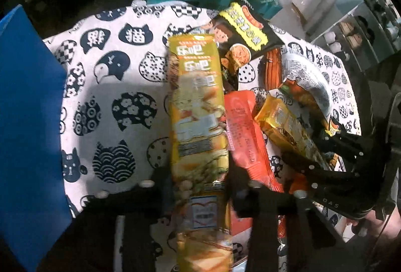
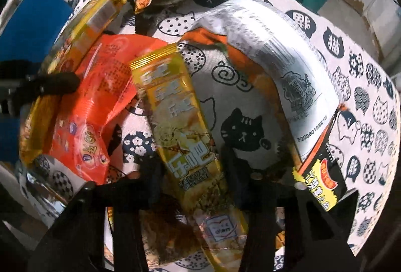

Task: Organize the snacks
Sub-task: 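Grasp a yellow stick-snack packet with the left tool while the right tool grasps another, then carry both yellow packets into the box and open both tools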

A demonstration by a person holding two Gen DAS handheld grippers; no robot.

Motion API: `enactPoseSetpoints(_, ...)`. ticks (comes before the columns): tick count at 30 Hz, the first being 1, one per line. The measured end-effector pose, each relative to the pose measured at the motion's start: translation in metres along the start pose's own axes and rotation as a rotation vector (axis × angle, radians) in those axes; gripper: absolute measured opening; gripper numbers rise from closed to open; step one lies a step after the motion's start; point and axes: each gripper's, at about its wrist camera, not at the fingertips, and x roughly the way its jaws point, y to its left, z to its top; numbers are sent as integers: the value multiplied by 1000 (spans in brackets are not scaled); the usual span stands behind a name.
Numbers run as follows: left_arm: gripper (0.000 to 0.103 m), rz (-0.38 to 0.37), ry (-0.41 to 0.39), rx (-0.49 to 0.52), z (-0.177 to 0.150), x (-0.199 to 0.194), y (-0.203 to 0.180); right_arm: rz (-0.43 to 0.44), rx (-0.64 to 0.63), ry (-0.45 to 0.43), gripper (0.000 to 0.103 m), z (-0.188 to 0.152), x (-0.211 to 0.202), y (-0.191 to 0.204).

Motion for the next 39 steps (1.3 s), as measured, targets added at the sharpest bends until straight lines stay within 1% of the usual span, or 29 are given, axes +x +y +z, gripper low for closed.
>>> enactPoseSetpoints(1, 31, 15, -1, 9, 0, -1, 0, 4, -1, 2, 33, 1, 0, 3)
enactPoseSetpoints(4, 31, 43, -13, 20, -4, -5, 3, 7, -1, 2, 31, 0, -4, 4)
enactPoseSetpoints(7, 31, 68, -23, 35, -9, -10, 3, -16, -19, -10, 30, -3, -13, 8)
enactPoseSetpoints(12, 31, 89, -52, 50, -18, -23, 2, -25, -16, -41, 29, -6, -31, 10)
enactPoseSetpoints(16, 31, 107, -88, 66, -25, -38, -2, -16, -14, -78, 29, -7, -46, 14)
enactPoseSetpoints(21, 31, 129, -130, 100, -34, -55, -8, -20, -28, -116, 29, -15, -67, 16)
enactPoseSetpoints(23, 31, 134, -149, 106, -37, -63, -9, -20, -30, -135, 29, -24, -76, 19)
enactPoseSetpoints(26, 31, 150, -188, 116, -41, -76, -11, -13, -33, -160, 29, -19, -89, 13)
enactPoseSetpoints(33, 31, 159, -258, 115, -48, -110, -8, -4, -33, -206, 28, -11, -108, 26)
enactPoseSetpoints(39, 31, 184, -314, 130, -54, -136, -7, 4, -29, -229, 29, -6, -120, 34)
